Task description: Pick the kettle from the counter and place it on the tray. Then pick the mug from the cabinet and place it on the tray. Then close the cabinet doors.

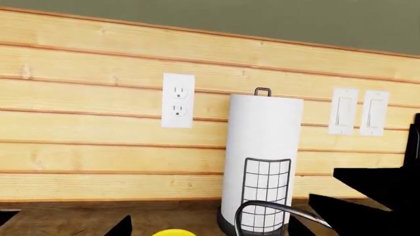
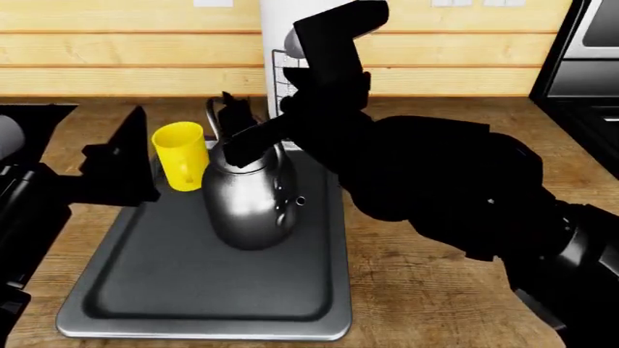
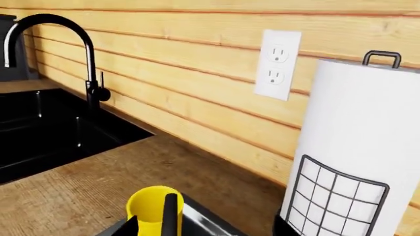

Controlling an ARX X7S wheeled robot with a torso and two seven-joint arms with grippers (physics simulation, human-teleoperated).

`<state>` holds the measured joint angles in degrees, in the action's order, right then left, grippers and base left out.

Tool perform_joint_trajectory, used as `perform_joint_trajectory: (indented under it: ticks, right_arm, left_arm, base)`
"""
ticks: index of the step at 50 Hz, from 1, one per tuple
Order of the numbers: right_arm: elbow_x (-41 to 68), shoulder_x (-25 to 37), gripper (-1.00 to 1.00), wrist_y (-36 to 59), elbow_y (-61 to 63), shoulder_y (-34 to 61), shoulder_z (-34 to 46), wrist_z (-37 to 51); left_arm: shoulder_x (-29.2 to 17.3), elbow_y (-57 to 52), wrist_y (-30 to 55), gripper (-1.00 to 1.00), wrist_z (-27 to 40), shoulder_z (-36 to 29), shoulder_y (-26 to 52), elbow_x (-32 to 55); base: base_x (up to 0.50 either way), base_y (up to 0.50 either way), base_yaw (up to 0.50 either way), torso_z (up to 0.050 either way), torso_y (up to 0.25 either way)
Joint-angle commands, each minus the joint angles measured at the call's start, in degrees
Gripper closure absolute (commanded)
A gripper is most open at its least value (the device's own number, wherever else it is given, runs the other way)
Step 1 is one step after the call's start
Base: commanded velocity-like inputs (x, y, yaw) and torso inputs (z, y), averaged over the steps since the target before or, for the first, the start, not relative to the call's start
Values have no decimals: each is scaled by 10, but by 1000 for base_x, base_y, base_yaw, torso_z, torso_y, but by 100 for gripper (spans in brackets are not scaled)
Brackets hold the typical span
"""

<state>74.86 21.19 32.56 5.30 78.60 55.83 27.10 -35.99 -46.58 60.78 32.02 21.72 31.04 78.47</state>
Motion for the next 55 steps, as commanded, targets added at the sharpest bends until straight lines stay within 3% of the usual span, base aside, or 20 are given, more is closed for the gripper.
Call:
perform_joint_trajectory:
  ticks: [1,11,20,27,30,32,34,36,38,39,45,55]
  right_arm:
    - [52,50,-100,12,98,47,-53,50]
    - [100,114,-100,13,177,72,-106,115]
    - [162,218,-100,-39,325,17,-181,277]
    - [198,317,-100,-61,471,-31,-214,395]
    - [207,354,-100,-46,523,-18,-220,446]
    - [212,368,-100,-28,547,-6,-228,479]
    - [254,334,-100,54,547,-21,-321,508]
    - [426,175,-100,226,547,-76,-493,627]
    - [492,126,-100,392,547,-108,-665,629]
    - [512,110,-100,419,547,-117,-734,629]
    - [581,106,-100,480,547,-130,-845,629]
    - [597,118,-100,496,547,-142,-879,629]
  left_arm:
    - [-11,-1,0,-100,21,4,14,28]
    - [-29,-12,-2,-100,63,4,45,85]
    - [-61,-56,-44,-100,127,20,100,195]
    - [-91,-106,-73,-100,204,21,158,228]
    - [-107,-133,-70,-100,235,30,188,240]
    - [-88,-134,-18,-100,271,59,239,297]
    - [-67,-134,34,-100,328,91,291,369]
    - [-61,-134,58,-100,380,112,325,426]
    - [-59,-134,70,-100,427,133,350,480]
    - [-59,-133,75,-100,451,140,363,507]
    - [-72,-133,82,-100,566,118,447,612]
    - [-77,-132,87,-100,573,136,453,613]
  base:
    - [0,0,0,0,0]
    - [0,0,0,0,0]
    - [0,0,0,0,0]
    - [0,0,0,0,0]
    - [0,0,0,0,0]
    - [0,0,0,0,0]
    - [0,0,0,0,0]
    - [0,0,0,0,0]
    - [0,0,0,0,0]
    - [0,0,0,0,0]
    - [0,0,0,0,0]
    - [0,0,0,0,0]
